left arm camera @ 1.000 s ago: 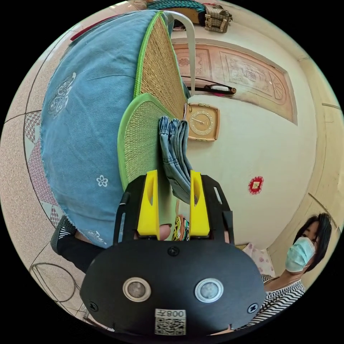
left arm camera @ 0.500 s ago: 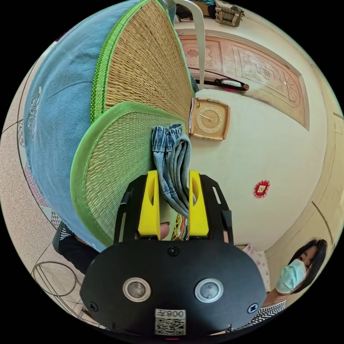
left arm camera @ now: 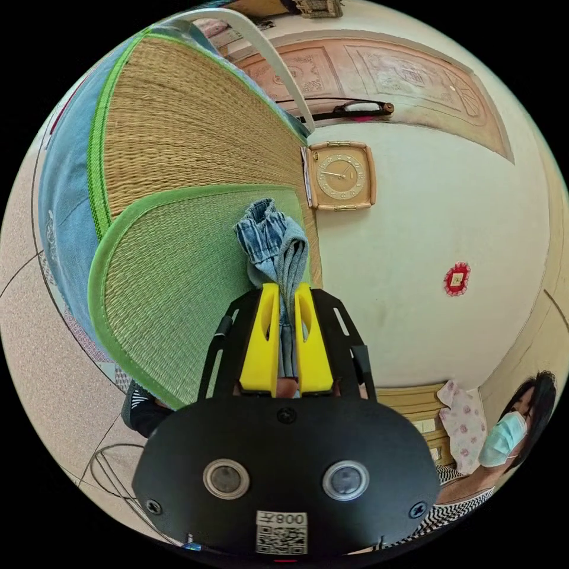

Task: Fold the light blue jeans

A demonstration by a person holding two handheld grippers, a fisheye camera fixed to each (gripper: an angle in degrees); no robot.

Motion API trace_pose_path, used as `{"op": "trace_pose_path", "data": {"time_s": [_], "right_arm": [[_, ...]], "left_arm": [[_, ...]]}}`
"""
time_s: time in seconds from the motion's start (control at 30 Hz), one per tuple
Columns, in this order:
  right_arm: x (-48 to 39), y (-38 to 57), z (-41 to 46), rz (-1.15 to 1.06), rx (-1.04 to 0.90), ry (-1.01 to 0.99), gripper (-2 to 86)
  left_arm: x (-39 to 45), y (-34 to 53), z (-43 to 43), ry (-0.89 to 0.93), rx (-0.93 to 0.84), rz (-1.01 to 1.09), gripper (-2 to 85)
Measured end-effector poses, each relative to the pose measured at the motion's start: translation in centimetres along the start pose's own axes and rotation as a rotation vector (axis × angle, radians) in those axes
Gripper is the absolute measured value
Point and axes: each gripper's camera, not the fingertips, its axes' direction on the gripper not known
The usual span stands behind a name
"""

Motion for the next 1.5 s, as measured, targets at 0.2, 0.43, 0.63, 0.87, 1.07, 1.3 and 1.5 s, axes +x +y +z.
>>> {"op": "trace_pose_path", "data": {"time_s": [0.2,0.43,0.63,0.87,1.07,1.3,1.5], "right_arm": [[-13.8,0.6,-6.7,-0.182,0.091,-0.039,0.7],[-24.5,9.8,-15.9,-0.293,0.211,-0.075,0.6],[-29.2,22.4,-28.9,-0.303,0.468,-0.094,0.8],[-39.9,42.2,-48.9,-0.409,0.886,0.067,0.9],[-47.4,58.5,-59.2,-0.446,1.177,0.279,0.9],[-40.2,66.0,-63.1,-0.171,1.358,0.340,0.9],[-29.8,60.6,-60.7,0.034,1.253,0.158,1.3]], "left_arm": [[7.3,2.8,5.4,0.011,-0.039,0.169,3.6],[13.9,10.6,14.4,0.089,-0.178,0.311,2.7],[18.2,20.1,29.4,0.099,-0.421,0.404,2.3],[26.0,37.1,53.4,0.280,-0.767,0.526,2.1],[30.5,54.4,71.8,0.485,-1.034,0.613,2.4],[24.1,70.9,88.9,0.294,-1.303,0.728,3.6],[14.9,75.1,97.6,0.097,-1.384,0.738,4.4]]}}
